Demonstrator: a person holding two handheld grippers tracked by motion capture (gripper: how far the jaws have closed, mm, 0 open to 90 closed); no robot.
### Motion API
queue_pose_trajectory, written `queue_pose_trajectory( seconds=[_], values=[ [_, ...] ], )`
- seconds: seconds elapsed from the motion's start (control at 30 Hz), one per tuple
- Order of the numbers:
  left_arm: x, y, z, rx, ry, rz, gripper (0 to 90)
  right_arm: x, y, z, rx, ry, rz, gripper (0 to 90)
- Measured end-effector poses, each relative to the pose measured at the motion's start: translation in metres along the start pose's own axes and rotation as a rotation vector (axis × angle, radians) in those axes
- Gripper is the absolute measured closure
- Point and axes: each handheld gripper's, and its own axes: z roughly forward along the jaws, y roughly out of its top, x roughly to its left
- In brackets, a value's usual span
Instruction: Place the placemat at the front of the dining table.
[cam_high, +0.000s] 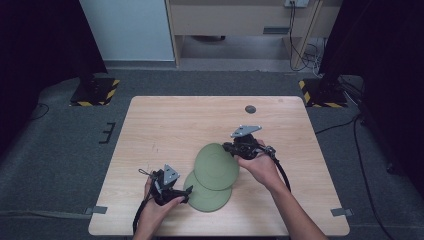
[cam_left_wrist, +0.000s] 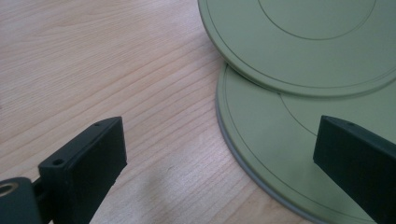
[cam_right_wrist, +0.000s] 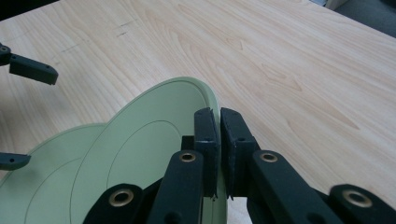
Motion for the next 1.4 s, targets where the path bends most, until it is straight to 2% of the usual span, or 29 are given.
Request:
queue_pose_trajectory(
  seconds=[0.13, 0.53, 0.67, 1.0, 1.4],
  values=[
    [0.003, -0.001, 0.000, 0.001, 0.003, -0.007, 1.8, -0.003, 0.007, 0.002, -0.005, -0.003, 0.009, 86.2],
    [0.005, -0.002, -0.002, 0.002, 0.004, -0.007, 2.0, -0.008, 0.026, 0.001, -0.018, -0.033, -0.004, 86.2],
    [0.002, -0.002, 0.001, 0.010, 0.001, 0.007, 2.0, -0.010, 0.031, 0.002, -0.017, -0.044, -0.001, 86.3],
    [0.004, -0.003, 0.000, 0.007, 0.006, 0.004, 1.9, -0.013, 0.038, 0.006, -0.018, -0.060, 0.004, 86.2],
    [0.005, -0.003, 0.000, 0.010, 0.007, 0.006, 2.0, -0.012, 0.043, 0.002, -0.037, -0.047, 0.009, 86.3]
  ],
)
